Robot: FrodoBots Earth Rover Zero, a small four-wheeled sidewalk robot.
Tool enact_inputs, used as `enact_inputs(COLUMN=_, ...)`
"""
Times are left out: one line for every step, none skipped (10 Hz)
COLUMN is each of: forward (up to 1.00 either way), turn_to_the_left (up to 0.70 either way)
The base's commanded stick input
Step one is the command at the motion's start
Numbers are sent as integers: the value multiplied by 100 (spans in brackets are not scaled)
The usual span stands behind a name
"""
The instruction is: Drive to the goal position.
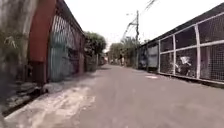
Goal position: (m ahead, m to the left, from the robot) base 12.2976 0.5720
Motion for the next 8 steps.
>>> enact_inputs(forward=70, turn_to_the_left=1)
enact_inputs(forward=70, turn_to_the_left=3)
enact_inputs(forward=70, turn_to_the_left=11)
enact_inputs(forward=70, turn_to_the_left=27)
enact_inputs(forward=70, turn_to_the_left=30)
enact_inputs(forward=70, turn_to_the_left=14)
enact_inputs(forward=70, turn_to_the_left=0)
enact_inputs(forward=70, turn_to_the_left=0)
